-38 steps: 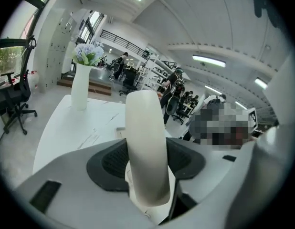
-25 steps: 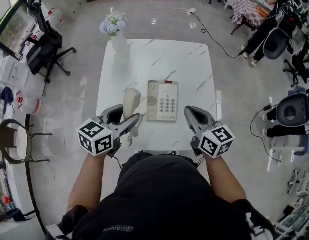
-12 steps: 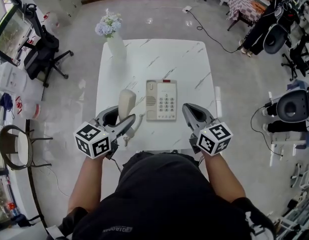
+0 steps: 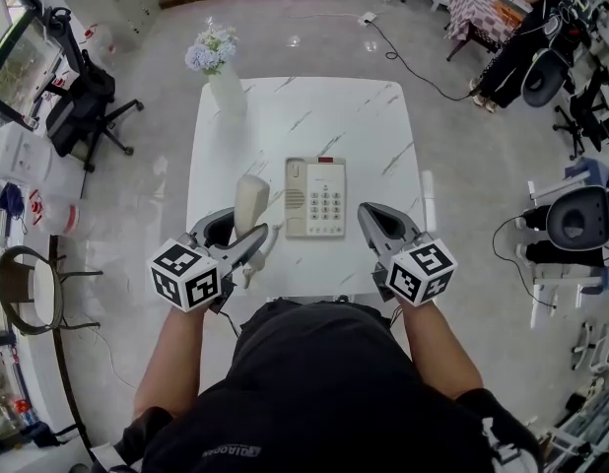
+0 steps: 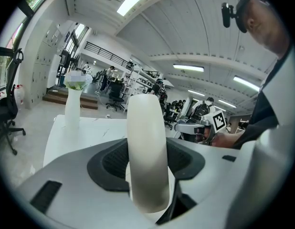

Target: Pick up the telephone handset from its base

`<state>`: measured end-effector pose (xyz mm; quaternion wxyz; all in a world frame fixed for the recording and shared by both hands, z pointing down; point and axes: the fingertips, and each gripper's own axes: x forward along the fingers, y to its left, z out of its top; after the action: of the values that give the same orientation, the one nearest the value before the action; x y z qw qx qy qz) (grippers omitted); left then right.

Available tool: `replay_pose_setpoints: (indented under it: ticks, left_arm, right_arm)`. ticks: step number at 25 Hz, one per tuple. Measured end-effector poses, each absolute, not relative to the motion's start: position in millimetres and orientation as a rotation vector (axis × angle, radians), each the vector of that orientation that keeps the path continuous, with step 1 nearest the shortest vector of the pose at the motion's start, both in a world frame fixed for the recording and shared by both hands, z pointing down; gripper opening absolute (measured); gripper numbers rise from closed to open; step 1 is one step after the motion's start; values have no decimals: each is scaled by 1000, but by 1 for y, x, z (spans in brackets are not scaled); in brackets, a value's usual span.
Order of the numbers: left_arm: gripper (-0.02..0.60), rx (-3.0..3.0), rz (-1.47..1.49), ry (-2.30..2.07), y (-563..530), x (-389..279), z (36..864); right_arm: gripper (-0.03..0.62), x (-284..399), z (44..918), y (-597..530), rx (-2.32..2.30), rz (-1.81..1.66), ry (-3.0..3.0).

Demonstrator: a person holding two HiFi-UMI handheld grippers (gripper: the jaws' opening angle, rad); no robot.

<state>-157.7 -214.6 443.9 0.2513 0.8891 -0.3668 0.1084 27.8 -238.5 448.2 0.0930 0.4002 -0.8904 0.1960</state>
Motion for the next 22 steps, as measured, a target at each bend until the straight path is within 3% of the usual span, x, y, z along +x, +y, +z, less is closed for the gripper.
replay_pose_setpoints:
  ticks: [22]
  left_arm:
    - [222,2412,312,-1024,-212,-152,441]
  right_arm:
    - [0,32,448,-232,1158,569,-2642]
